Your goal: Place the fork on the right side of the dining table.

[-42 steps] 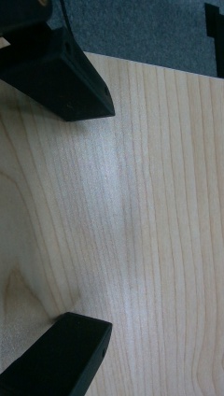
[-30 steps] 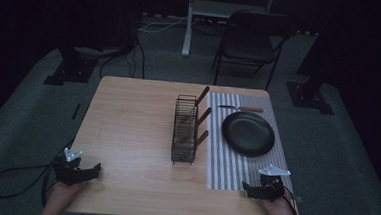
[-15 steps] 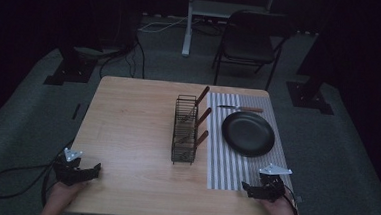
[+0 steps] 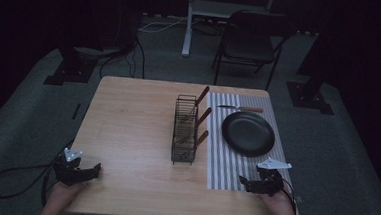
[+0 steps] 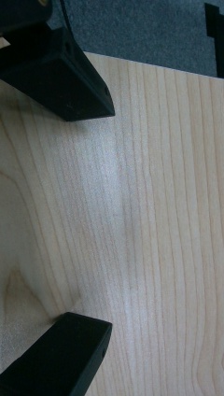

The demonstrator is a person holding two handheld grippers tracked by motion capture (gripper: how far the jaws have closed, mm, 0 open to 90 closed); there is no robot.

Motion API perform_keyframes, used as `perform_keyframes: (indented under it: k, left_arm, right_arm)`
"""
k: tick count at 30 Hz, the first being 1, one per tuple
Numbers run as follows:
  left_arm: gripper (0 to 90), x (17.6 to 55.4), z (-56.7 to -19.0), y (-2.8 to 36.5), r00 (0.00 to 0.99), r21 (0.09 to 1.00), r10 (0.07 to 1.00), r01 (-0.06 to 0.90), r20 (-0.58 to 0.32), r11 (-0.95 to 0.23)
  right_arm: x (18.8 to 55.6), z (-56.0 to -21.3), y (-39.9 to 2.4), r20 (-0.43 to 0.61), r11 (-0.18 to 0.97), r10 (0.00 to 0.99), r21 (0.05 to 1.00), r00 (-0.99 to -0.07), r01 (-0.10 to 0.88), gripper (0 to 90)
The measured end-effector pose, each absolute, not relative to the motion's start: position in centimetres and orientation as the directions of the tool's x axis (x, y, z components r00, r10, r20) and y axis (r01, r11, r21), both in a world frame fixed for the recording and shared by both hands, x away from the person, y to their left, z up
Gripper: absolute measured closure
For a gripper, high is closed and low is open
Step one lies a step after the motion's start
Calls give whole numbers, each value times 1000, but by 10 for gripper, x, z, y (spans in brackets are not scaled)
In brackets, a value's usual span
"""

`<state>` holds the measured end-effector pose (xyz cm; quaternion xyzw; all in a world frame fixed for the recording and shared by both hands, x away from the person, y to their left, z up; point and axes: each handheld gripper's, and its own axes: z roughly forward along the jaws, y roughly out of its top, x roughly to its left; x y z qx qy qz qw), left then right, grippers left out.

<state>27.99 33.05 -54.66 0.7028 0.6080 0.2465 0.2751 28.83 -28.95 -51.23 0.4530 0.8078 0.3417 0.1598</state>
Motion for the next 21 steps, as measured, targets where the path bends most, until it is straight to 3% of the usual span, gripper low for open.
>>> perform_keyframes:
  k: [21]
  left_arm:
    - [16,280,-547,331,139,686,990,719,12,-110]
  right_arm:
    - [312,-486,-275,59,356,812,738,-580,573,168]
